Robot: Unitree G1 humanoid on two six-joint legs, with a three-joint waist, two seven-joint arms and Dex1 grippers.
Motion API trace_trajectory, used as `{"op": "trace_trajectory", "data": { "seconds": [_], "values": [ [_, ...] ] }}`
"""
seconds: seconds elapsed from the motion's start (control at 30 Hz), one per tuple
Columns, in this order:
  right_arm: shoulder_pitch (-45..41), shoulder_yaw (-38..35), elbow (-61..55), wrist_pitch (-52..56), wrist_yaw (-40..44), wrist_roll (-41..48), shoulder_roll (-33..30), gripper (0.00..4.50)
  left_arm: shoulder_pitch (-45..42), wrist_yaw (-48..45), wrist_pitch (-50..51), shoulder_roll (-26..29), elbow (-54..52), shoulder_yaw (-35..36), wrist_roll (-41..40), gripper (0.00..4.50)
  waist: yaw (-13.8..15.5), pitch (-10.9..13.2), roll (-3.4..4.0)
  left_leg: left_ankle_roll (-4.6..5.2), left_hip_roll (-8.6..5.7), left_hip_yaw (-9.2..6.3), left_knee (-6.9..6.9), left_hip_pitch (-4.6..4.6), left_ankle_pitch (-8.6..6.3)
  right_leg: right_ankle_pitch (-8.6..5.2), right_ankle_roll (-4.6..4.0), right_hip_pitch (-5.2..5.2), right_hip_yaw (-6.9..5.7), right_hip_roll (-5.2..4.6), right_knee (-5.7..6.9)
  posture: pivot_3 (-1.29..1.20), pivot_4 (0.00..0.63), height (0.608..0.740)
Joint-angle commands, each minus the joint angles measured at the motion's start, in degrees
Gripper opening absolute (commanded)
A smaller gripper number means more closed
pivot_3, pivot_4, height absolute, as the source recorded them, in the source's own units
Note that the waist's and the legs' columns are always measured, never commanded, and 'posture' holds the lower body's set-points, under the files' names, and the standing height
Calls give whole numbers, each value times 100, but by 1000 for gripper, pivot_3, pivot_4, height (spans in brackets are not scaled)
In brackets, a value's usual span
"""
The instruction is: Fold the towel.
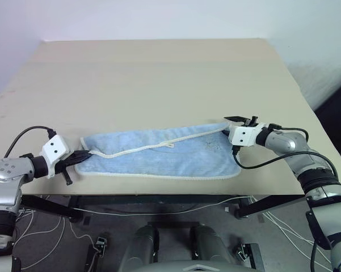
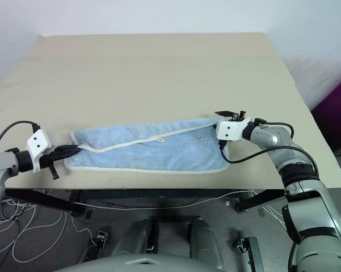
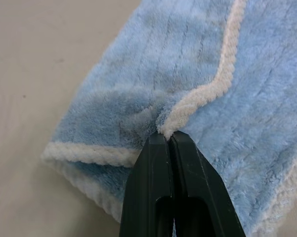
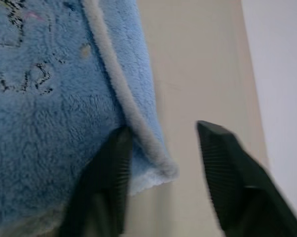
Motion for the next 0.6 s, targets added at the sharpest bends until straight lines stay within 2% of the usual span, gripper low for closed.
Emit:
{"op": "trace_trajectory", "data": {
  "seconds": [0.03, 0.1, 0.4, 0.6],
  "values": [
    [-73, -74, -28, -112, 31, 96, -111, 753, 47, 43, -16, 19, -183, 203, -114, 0, 3, 0, 0, 0, 0, 0, 0, 0, 0, 0, 0, 0, 0, 0, 0, 0, 150, 740],
    [-82, -89, -33, -122, 72, 123, -125, 57, 88, 62, -24, 18, -198, 211, -118, 0, 3, 0, 0, 0, 0, 0, 0, 0, 0, 0, 0, 1, 0, -1, -1, 0, 150, 740],
    [-202, -164, -17, -154, -199, 6, -204, 19, 7, 391, -91, -106, -96, 375, -116, 0, 4, 0, 0, 0, 0, 0, 0, 0, 0, 0, 0, 0, 0, -1, 0, 0, 150, 740],
    [-699, -480, 36, 12, -31, 404, -487, 19, -977, 955, 428, -321, 155, 780, -493, 0, 28, 2, -2, 0, -2, -1, 5, -1, 0, 0, 0, 1, -2, -2, 1, 0, 150, 740]
  ]
}}
